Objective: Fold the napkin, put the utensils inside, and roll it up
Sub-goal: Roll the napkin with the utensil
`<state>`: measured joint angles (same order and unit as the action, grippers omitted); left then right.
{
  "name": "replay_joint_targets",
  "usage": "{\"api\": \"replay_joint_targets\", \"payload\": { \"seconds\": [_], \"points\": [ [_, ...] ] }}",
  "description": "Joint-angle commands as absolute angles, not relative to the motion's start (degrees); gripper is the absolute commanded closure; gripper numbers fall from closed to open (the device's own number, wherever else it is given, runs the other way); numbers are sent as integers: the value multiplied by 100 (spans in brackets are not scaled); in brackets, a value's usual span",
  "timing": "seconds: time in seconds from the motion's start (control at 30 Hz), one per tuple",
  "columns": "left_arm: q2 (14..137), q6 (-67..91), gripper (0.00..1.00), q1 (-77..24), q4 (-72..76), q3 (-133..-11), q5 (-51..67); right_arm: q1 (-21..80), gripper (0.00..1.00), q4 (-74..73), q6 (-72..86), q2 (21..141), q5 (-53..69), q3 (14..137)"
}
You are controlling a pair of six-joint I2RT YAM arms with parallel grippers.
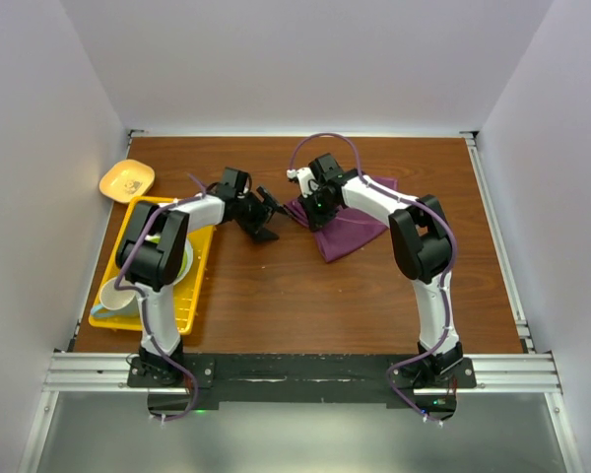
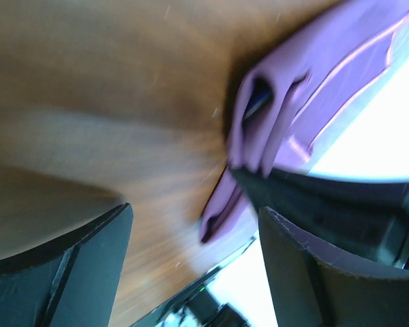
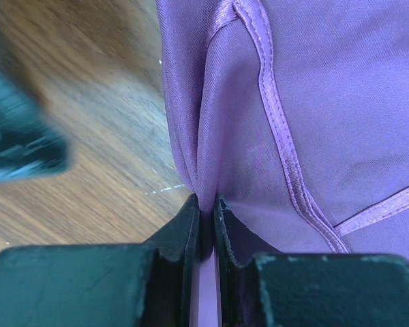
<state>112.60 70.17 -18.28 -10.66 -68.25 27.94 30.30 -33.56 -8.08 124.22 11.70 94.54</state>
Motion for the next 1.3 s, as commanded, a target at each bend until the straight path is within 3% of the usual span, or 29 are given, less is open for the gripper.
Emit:
{"api": "replay_joint_targets", "payload": {
  "seconds": [0.0, 0.2, 0.5, 0.73, 0.93, 1.0, 1.1, 1.27],
  "points": [
    [11540, 7532, 21, -1933, -668, -7312, 2707, 3041, 99, -3454, -721, 12586, 1406, 9237],
    [11935, 7444, 22, -1995, -527, -7602, 2382, 3015, 100, -3489, -721, 12577, 1520, 9299],
    [12164, 7146, 33, -2188, -686, -7893, 1732, 2953, 100, -3489, -668, 12507, 1696, 9316],
    [12191, 7040, 34, -2504, -835, -7805, 1416, 2936, 100, -3524, -642, 12463, 1819, 9413],
    [12269, 6987, 44, -2601, -1072, -7752, 1046, 2936, 100, -3559, -694, 12480, 1758, 9352],
    [12296, 6952, 52, -2602, -1186, -7769, 932, 2936, 99, -3577, -747, 12454, 1662, 9308],
    [12331, 6917, 65, -2602, -1266, -7805, 905, 2944, 93, -3533, -747, 12384, 1538, 9211],
    [12401, 6750, 81, -2602, -1484, -8015, 966, 3041, 67, -3542, -694, 12218, 1345, 9114]
  ]
}}
